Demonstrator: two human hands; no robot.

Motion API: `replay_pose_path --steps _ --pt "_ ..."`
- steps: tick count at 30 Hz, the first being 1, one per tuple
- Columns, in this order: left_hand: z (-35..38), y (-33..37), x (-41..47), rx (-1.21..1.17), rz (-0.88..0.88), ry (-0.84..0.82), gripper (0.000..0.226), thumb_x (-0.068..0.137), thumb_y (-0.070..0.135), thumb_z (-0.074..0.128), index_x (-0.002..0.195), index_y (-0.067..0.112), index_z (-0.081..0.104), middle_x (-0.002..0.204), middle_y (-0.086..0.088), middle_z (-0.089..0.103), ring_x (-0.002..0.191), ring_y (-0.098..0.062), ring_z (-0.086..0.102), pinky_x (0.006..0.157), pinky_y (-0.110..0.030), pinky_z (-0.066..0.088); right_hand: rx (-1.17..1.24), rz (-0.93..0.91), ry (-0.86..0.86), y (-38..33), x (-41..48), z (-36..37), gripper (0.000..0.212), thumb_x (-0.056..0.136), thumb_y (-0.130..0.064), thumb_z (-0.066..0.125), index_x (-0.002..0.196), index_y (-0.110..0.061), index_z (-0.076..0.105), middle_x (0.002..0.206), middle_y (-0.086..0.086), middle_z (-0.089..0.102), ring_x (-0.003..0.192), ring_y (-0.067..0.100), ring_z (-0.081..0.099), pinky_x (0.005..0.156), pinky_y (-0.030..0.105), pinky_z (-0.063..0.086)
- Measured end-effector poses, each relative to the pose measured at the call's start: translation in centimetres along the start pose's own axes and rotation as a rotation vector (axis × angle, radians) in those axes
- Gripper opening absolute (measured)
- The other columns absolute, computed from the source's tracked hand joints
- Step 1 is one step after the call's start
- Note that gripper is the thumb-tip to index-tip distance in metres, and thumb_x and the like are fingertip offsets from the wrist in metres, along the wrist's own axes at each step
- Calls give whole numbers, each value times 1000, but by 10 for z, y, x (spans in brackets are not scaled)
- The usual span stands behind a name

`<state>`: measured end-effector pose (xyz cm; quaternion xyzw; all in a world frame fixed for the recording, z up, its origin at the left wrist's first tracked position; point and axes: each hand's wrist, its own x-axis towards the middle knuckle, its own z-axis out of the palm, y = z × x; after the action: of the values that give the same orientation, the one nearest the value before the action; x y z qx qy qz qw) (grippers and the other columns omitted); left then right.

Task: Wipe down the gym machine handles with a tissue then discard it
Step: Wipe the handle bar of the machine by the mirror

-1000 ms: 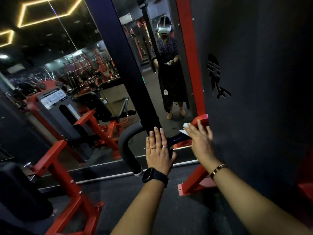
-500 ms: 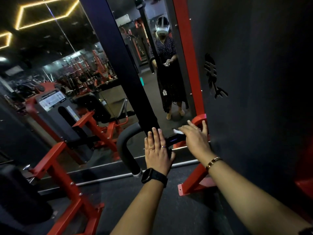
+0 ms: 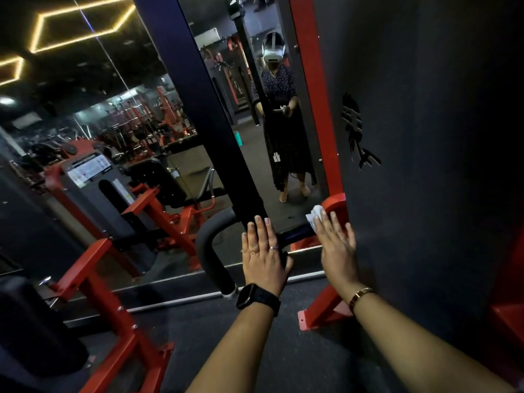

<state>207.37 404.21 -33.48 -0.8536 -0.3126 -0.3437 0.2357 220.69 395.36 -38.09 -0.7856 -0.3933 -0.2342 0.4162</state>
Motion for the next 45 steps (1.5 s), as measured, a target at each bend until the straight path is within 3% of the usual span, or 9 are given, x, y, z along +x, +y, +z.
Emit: replay_pose_path --steps 6,9,15,21,26,30,39,42,45 --pt "1 -1 -1 16 25 49 105 77 50 45 152 2 -11 159 -15 -19 148 -29 -15 121 -40 -4 73 -352 -28 -50 -9 22 49 79 7 61 126 -5 55 143 10 48 136 20 38 110 45 22" --pt "1 0 0 -11 29 46 108 77 51 51 152 2 -9 160 -15 -17 149 -29 -13 121 -41 0 21 -422 -27 -22 -18 14 56 85 3 38 138 -12 42 149 4 39 143 14 23 113 44 21" --pt "2 1 -1 -18 5 23 141 52 44 81 153 4 -10 160 -13 -18 148 -28 -14 121 -40 -4 36 -65 -44 -16 3 3 60 81 0 36 137 -17 48 147 0 44 135 23 41 110 43 20" --pt "2 1 -1 3 14 58 109 76 48 54 152 3 -10 160 -15 -18 148 -29 -14 121 -42 -1 88 -355 -101 -50 0 14 51 77 6 64 127 -7 59 143 8 49 135 22 41 110 44 21" --pt "-1 2 -1 -15 4 5 130 61 45 71 152 4 -10 160 -14 -18 148 -28 -14 121 -40 -4 -15 -299 -41 -1 -6 4 69 79 11 43 143 -16 39 152 2 34 142 18 27 112 45 21" --pt "-2 2 0 -7 -7 -7 146 49 47 83 152 4 -11 159 -14 -19 148 -28 -15 121 -40 -6 -27 -61 -76 -10 7 -4 63 76 7 40 135 -13 53 146 3 45 136 24 41 109 45 21" --pt "0 2 -1 -2 4 11 140 55 49 80 152 3 -10 160 -14 -18 148 -28 -15 121 -41 -3 27 -407 -164 -29 11 1 54 82 -4 36 130 -15 56 145 1 47 134 17 43 109 45 25" --pt "0 2 -1 16 1 -5 143 51 49 81 152 3 -10 160 -14 -18 148 -28 -14 121 -40 -4 17 -170 -84 -8 9 -1 72 73 12 43 139 -17 45 147 -2 44 136 20 40 109 43 22" --pt "1 1 -2 25 -2 -4 140 54 49 78 152 3 -10 159 -15 -18 148 -29 -15 121 -40 -5 4 -51 -74 -24 13 -2 67 70 9 45 133 -10 53 141 7 51 131 28 47 107 41 20"
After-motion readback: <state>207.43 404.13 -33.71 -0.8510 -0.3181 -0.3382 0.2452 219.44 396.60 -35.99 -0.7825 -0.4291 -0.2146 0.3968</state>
